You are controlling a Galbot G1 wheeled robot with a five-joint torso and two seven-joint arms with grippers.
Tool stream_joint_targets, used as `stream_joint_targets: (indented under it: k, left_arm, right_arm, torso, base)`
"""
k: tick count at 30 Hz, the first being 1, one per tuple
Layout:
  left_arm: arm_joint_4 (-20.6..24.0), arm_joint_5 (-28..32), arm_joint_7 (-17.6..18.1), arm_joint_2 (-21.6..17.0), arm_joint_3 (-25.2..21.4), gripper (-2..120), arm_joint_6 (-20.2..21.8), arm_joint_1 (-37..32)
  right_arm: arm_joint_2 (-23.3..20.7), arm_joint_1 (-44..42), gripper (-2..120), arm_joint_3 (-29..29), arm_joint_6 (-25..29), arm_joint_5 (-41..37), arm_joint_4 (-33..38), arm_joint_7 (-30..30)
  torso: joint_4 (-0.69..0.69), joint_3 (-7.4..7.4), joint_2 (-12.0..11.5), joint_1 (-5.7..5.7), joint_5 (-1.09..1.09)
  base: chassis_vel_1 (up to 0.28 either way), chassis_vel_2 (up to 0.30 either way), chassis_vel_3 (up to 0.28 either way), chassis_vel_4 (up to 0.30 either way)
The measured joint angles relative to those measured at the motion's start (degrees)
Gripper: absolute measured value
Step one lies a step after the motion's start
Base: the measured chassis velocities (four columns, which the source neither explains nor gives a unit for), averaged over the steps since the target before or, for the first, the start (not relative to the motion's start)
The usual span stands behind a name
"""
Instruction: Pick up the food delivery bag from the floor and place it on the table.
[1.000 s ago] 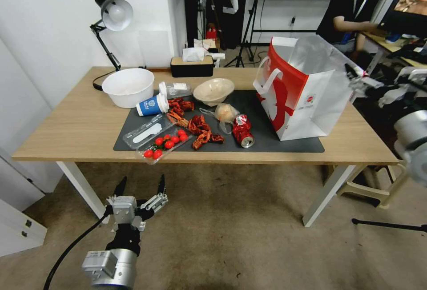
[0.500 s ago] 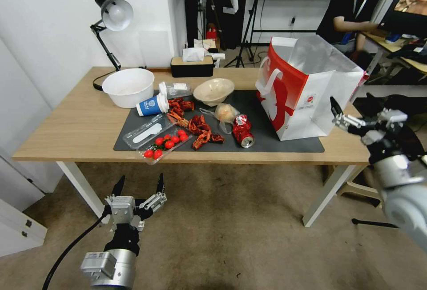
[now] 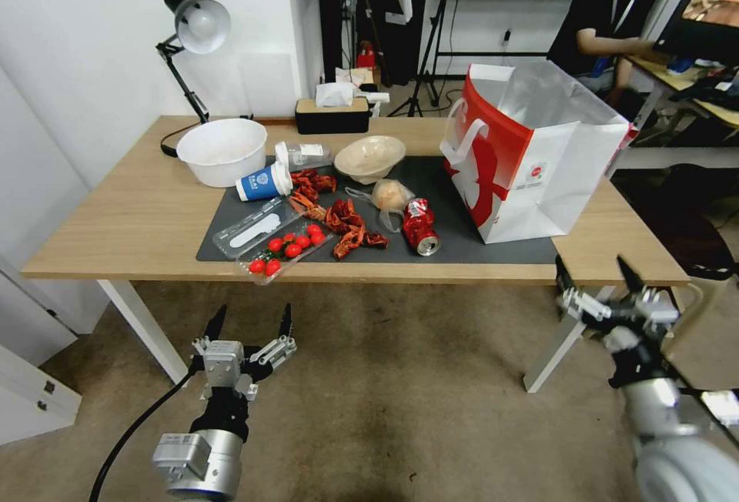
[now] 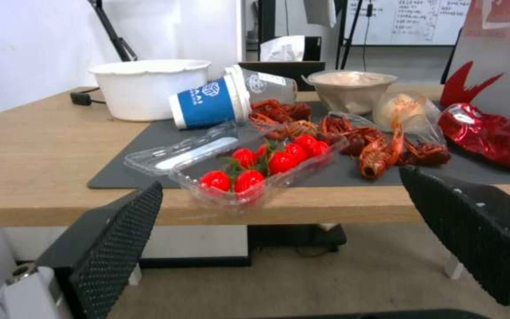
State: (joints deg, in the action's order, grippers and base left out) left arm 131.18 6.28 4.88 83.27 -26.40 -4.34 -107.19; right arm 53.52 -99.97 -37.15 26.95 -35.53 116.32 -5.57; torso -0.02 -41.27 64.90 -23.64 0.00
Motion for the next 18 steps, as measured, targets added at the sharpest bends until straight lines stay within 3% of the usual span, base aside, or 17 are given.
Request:
stream_joint_targets:
  k: [8, 18]
  left_arm:
    - [-0.83, 0.03, -0.55, -0.36, 0.12, 100, -0.3, 0.25]
    - [-1.51, 0.01, -0.73, -0.72, 0.46, 100, -0.79, 0.27]
  right_arm:
    - [3.9, -2.69, 100, 1.19, 1.65, 1.04, -1.55, 2.97]
    - [5.28, -2.38, 100, 1.71, 2.24, 1.12, -2.89, 4.61]
  torso:
    - [0.02, -0.01, 0.0, 0.0, 0.0]
    - [0.02, -0.01, 0.0, 0.0, 0.01]
  base:
    - [0.0, 0.0, 0.0, 0.0]
    - [0.0, 0.0, 0.0, 0.0]
